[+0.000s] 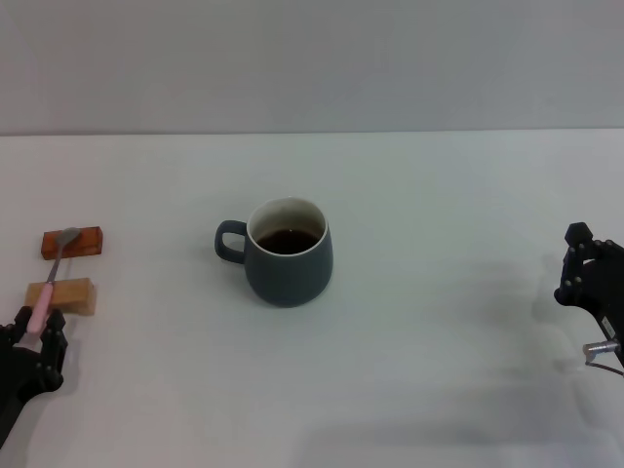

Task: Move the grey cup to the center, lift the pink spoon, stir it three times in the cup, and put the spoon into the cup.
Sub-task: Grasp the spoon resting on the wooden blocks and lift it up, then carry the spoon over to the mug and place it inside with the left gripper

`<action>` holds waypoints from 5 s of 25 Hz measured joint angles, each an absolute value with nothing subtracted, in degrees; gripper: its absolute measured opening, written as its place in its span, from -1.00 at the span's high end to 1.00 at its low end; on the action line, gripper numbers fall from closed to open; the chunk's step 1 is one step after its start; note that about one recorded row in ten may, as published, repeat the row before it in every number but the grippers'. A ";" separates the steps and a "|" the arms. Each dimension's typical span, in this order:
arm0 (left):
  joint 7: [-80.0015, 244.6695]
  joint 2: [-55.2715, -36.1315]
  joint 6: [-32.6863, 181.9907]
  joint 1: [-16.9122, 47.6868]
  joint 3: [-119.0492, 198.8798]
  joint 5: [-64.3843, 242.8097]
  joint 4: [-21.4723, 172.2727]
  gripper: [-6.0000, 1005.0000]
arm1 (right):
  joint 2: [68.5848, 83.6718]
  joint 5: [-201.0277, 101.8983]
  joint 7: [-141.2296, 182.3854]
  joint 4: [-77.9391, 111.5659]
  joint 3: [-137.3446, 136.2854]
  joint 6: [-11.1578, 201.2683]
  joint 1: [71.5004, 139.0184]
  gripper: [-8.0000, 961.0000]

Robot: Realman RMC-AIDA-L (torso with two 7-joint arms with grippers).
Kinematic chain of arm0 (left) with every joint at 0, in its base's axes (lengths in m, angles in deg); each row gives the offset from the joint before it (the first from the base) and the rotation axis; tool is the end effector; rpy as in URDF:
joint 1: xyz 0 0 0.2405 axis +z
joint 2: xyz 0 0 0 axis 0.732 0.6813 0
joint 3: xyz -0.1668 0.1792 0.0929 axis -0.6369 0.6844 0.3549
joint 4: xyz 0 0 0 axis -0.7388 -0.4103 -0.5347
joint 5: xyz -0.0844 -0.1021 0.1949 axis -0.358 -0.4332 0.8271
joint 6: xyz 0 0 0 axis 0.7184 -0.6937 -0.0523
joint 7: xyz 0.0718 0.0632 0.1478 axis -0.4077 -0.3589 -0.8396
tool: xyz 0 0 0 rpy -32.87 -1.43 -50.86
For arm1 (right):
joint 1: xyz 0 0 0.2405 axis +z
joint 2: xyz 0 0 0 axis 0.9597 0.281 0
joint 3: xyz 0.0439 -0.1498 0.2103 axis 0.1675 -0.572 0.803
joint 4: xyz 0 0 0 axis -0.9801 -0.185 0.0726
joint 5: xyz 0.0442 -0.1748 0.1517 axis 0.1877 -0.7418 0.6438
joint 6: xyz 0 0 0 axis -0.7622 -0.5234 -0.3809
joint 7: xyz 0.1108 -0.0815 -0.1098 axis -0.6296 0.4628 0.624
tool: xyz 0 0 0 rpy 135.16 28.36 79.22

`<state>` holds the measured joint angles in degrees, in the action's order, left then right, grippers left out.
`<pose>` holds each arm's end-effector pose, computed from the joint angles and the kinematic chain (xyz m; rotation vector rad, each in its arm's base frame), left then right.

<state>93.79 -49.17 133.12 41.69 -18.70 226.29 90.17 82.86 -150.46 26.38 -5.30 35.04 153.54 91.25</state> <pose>-0.4176 0.2539 -0.0587 -1.6626 -0.7362 -0.5431 0.3412 0.3241 -0.0843 -1.6862 0.5512 0.6264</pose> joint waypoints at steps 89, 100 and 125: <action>89.43 -47.56 135.35 40.07 -18.63 227.75 97.65 0.71 | 82.71 -150.16 26.38 -5.81 35.43 154.81 90.64 0.99; 92.66 -40.35 121.70 41.65 -19.22 230.36 117.57 0.71 | 82.68 -150.06 26.38 -5.49 35.57 155.80 89.65 0.99; 89.98 -34.58 79.65 47.92 -28.49 242.87 158.69 0.71 | 82.92 -149.98 26.36 -4.48 41.39 163.36 83.35 0.99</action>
<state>89.98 -34.58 79.65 47.92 -28.49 242.87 158.69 82.92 -149.98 26.36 -4.48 41.39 163.36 83.35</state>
